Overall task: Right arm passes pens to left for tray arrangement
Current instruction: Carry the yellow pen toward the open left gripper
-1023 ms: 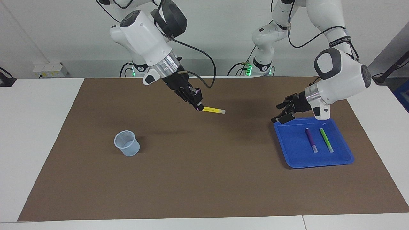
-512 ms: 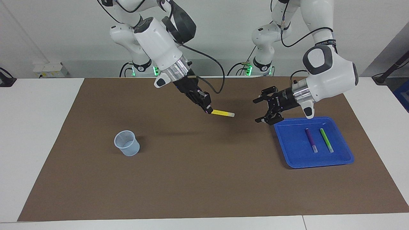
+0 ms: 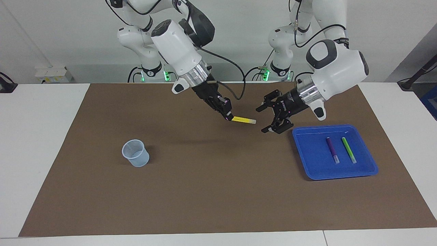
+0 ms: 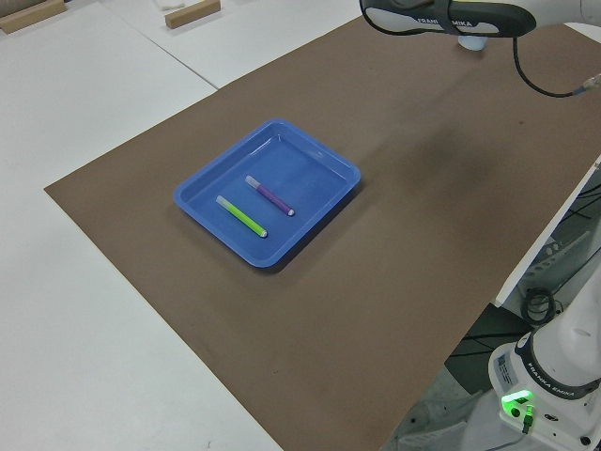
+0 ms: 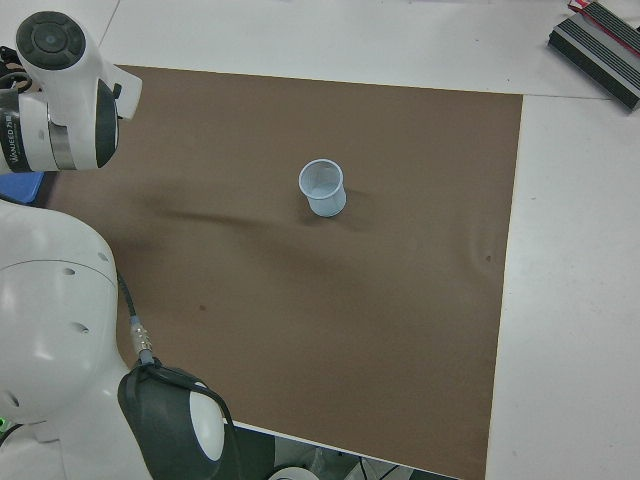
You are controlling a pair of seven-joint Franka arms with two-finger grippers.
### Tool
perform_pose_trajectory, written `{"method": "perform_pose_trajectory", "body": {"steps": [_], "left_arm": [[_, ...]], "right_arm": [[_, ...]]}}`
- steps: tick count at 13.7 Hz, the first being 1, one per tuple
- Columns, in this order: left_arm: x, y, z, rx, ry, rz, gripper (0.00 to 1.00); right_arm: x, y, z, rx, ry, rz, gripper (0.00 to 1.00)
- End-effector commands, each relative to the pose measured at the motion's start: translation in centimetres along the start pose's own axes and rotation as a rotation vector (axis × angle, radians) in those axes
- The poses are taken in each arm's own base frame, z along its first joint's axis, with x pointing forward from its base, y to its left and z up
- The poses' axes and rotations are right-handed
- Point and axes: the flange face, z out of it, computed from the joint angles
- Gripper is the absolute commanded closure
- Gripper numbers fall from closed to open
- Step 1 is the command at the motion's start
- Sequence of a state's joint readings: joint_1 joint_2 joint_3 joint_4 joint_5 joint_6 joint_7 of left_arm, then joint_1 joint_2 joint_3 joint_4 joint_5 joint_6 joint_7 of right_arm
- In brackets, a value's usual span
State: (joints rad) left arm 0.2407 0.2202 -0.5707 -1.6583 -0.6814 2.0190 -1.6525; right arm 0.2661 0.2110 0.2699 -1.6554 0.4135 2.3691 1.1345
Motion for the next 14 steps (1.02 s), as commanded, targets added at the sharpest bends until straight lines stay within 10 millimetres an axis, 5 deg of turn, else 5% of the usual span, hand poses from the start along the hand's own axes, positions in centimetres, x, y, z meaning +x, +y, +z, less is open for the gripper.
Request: {"method": "perform_pose_trajectory", "body": {"steps": [1, 5, 8, 14], "left_arm": [[-1.8, -0.7, 1.0, -0.006, 0.020, -0.009, 0.05], [-1.7, -2.2, 1.9, 0.013, 0.049, -0.006, 0.07], [-1.7, -2.6, 2.3, 0.021, 0.057, -0.004, 0.28], [-1.2, -4.0, 4.5, -0.009, 0.084, 0.002, 0.31]], "right_arm": [[-0.2, 0.0, 0.4, 0.023, -0.007, 0.027, 0.87], [-0.2, -0.1, 0.3, 0.033, -0.003, 0.024, 0.87], [0.1, 0.2, 1.0, 0.023, -0.005, 0.024, 0.87], [0.0, 0.2, 1.1, 0.023, -0.005, 0.021, 0.87]]}}
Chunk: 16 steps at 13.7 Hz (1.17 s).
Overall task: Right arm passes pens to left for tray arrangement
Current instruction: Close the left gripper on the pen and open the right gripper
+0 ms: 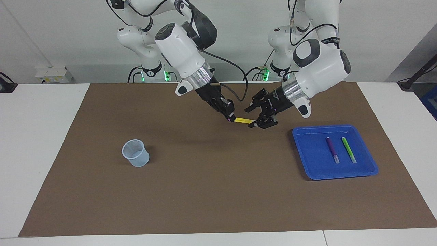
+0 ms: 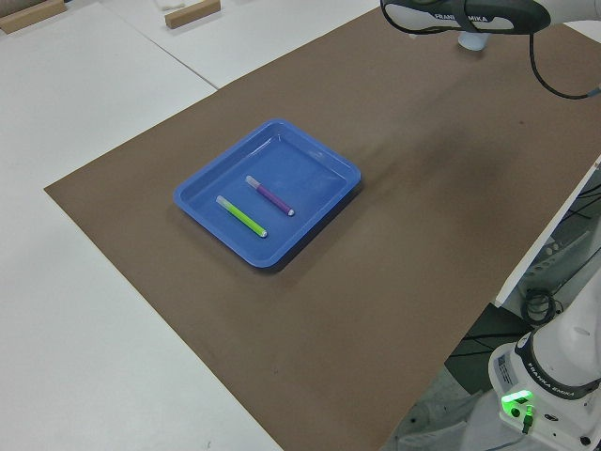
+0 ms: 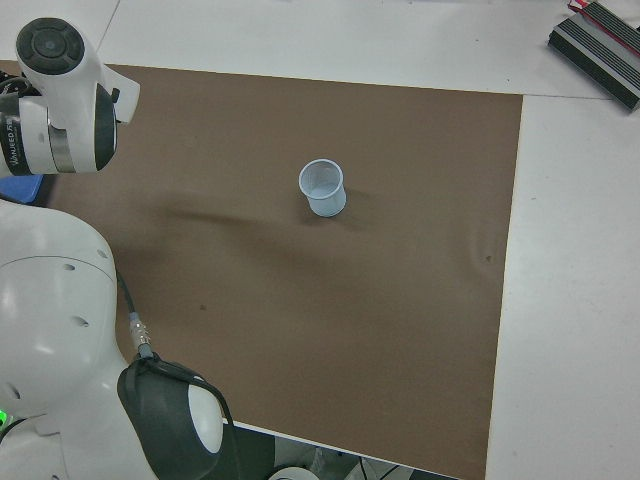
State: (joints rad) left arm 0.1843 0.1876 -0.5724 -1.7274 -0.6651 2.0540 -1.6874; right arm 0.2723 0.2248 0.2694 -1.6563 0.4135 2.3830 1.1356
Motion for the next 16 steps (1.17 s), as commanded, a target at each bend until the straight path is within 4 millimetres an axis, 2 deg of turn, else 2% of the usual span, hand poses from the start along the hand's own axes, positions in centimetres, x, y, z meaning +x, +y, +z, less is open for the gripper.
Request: {"method": "perform_pose_trajectory", "body": {"steps": [1, 2, 3, 5, 11, 12, 14, 16], "left_arm": [[0.40, -1.58, 1.34, -0.062, 0.046, -0.001, 0.31], [0.06, -1.82, 1.64, -0.066, 0.047, 0.005, 0.32], [-0.08, -1.86, 1.72, -0.069, 0.047, 0.008, 0.36], [0.12, -1.70, 1.45, -0.072, 0.046, 0.002, 0.60], [0.31, -1.50, 0.88, -0.073, 0.044, -0.012, 0.61], [0.25, -1.48, 0.78, -0.079, 0.043, -0.011, 0.67], [0.23, -1.43, 0.84, -0.083, 0.042, -0.020, 1.00], [0.29, -1.38, 0.76, -0.085, 0.041, -0.022, 1.00]], "right_arm": [[-0.06, 0.07, 0.28, 0.023, -0.004, 0.020, 0.87], [-0.09, 0.04, 0.19, 0.024, -0.004, 0.020, 0.87], [-0.09, 0.04, 0.19, 0.024, -0.004, 0.018, 0.87], [-0.06, 0.07, 0.28, 0.023, -0.004, 0.017, 0.87], [0.04, 0.08, 0.25, 0.023, -0.003, 0.011, 0.87], [0.04, 0.08, 0.25, 0.023, -0.003, 0.011, 0.87], [0.04, 0.08, 0.25, 0.023, -0.003, 0.009, 0.87], [0.04, 0.08, 0.25, 0.023, -0.003, 0.009, 0.86]]}}
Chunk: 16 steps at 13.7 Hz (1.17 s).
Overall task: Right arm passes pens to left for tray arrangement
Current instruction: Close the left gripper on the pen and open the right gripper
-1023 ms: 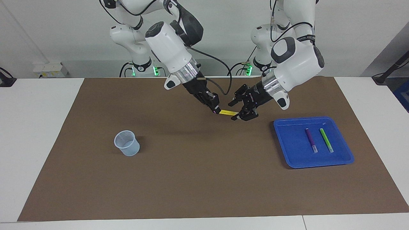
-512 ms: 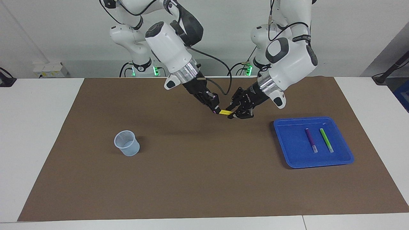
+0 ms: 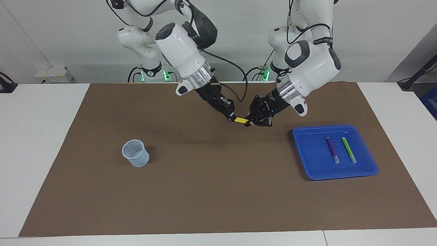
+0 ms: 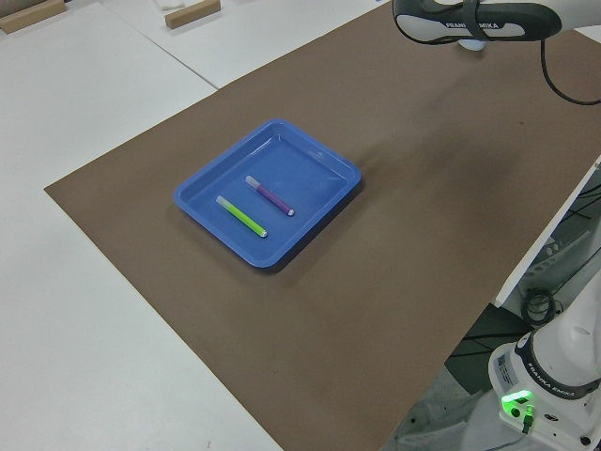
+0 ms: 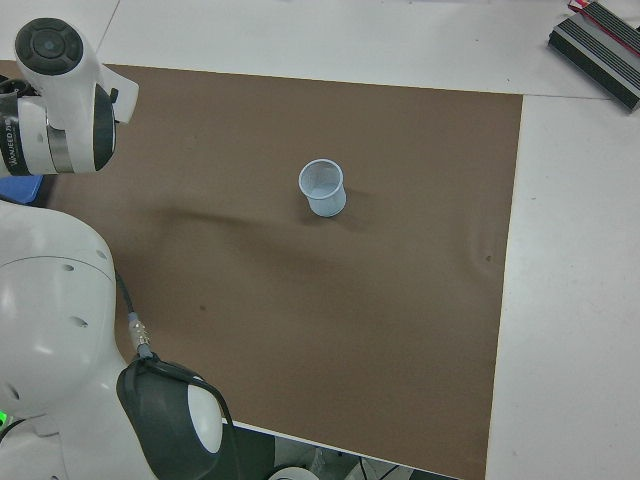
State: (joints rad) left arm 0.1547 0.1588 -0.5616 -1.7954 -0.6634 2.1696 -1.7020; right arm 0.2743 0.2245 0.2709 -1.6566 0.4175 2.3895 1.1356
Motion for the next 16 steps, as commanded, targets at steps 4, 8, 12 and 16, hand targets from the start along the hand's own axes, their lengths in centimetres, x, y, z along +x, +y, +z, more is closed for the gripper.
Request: {"method": "perform_pose_trajectory", "body": {"steps": [4, 8, 12, 16], "left_arm": [[0.1, -0.6, -0.6, -0.013, 0.021, 0.009, 1.00], [2.3, 0.5, -2.1, -0.025, 0.068, 0.106, 1.00], [3.1, -0.2, -2.3, 0.065, 0.128, 0.447, 1.00], [3.7, -0.8, -2.2, 0.138, 0.178, 0.703, 1.00]], "right_arm": [[0.5, 0.2, 0.3, 0.013, 0.006, 0.001, 0.20], [1.9, 0.1, -0.8, -0.003, 0.011, -0.071, 0.00], [5.8, 1.2, -4.8, -0.105, 0.008, -0.246, 0.00], [10.6, 4.1, -10.0, -0.251, 0.021, -0.526, 0.00]]}}
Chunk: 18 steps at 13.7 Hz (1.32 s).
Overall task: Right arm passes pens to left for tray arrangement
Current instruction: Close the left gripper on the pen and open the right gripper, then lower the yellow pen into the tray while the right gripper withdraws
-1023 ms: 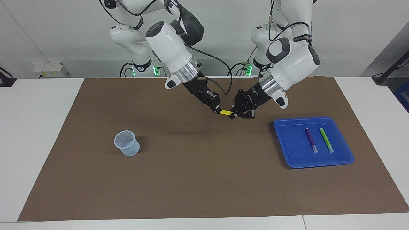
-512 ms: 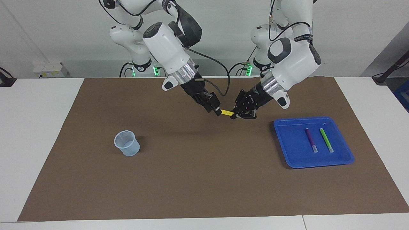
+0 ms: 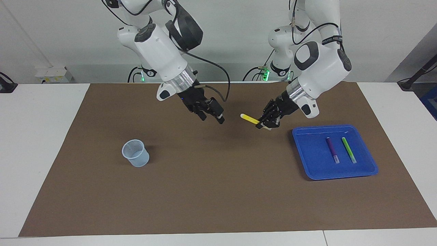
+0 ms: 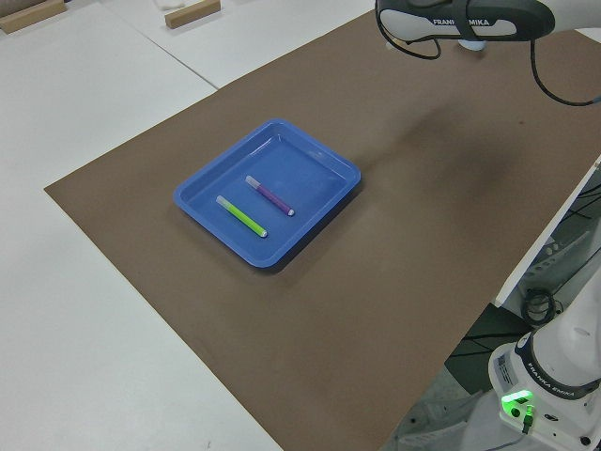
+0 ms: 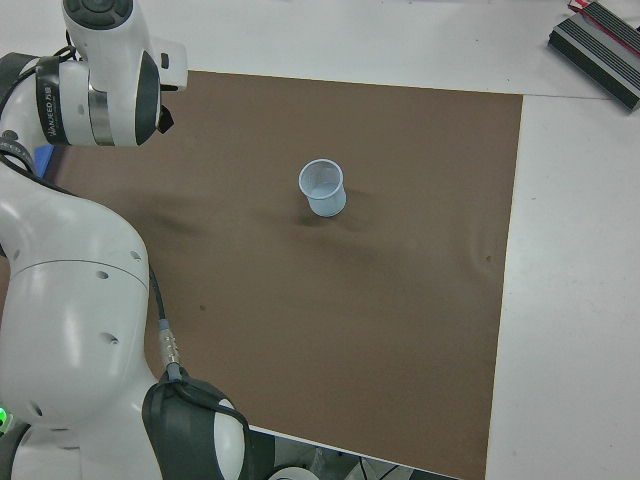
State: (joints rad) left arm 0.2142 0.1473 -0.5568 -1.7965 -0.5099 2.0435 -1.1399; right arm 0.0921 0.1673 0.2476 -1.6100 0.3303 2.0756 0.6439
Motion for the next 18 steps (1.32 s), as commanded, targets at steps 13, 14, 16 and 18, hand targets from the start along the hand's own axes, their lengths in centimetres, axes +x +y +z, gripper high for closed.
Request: {"method": "perform_pose_trajectory", "body": {"steps": [13, 14, 16, 18], "left_arm": [[4.9, -5.6, -0.9, 0.316, 0.237, 0.962, 1.00], [5.9, -5.7, -1.4, 0.323, 0.247, 1.011, 1.00], [8.3, -5.9, -2.2, 0.364, 0.290, 1.158, 1.00], [11.8, -7.7, -1.5, 0.349, 0.371, 1.243, 1.00]], "right_arm": [[5.6, 15.9, -11.2, -0.347, -0.080, -0.396, 0.00], [5.9, 16.4, -11.5, -0.365, -0.080, -0.401, 0.00], [6.0, 16.5, -11.8, -0.386, -0.071, -0.404, 0.00], [6.0, 16.5, -12.3, -0.401, -0.051, -0.405, 0.00]]}}
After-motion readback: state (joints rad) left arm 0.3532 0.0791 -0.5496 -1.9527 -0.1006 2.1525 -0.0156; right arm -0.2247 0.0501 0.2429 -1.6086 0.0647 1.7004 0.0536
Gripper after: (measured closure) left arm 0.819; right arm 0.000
